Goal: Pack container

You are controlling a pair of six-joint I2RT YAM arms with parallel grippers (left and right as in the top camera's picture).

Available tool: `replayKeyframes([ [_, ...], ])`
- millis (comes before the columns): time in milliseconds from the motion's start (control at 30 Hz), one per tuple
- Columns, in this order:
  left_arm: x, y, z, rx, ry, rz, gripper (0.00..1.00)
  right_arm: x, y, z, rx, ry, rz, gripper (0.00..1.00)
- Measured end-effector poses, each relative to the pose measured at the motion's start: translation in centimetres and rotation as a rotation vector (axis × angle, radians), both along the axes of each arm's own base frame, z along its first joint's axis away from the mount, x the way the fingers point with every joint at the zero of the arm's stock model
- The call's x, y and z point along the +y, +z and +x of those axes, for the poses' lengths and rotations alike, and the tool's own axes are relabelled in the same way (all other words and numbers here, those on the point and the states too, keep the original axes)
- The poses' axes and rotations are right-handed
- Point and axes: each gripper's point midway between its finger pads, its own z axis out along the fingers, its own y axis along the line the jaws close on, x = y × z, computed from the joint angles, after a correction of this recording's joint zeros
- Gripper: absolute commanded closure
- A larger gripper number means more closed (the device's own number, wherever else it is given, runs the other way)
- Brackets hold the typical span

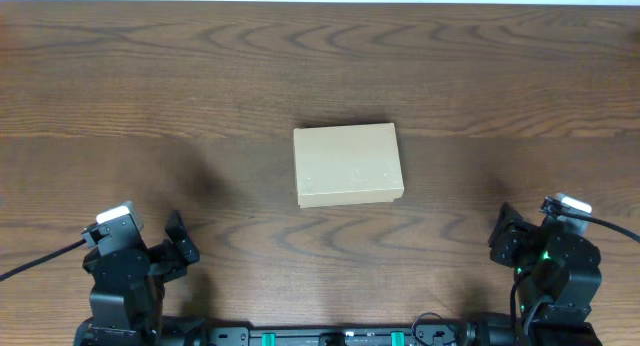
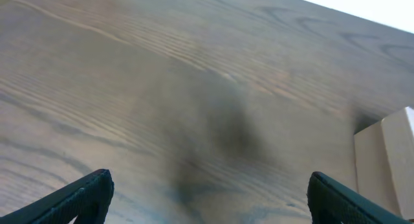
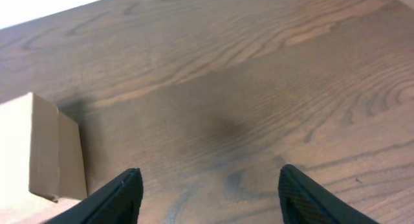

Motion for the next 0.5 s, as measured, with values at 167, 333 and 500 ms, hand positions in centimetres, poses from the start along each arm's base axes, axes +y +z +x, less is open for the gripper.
replayKeyframes([
  [167,0.2,-0.9,-0.7,0.048,0.004,0.007,0.05,0.7,-1.7,0.8,0.053,0.048,0.017,0.14],
  [333,0.3,-2.0,-1.5,0.104,0.005,0.015,0.04,1.8,-2.7,1.7,0.095,0.113,0.049,0.01],
  [500,0.4,-2.9,-2.4,0.155,0.005,0.022,0.05,2.9,-3.4,2.6,0.123,0.173,0.088,0.01],
])
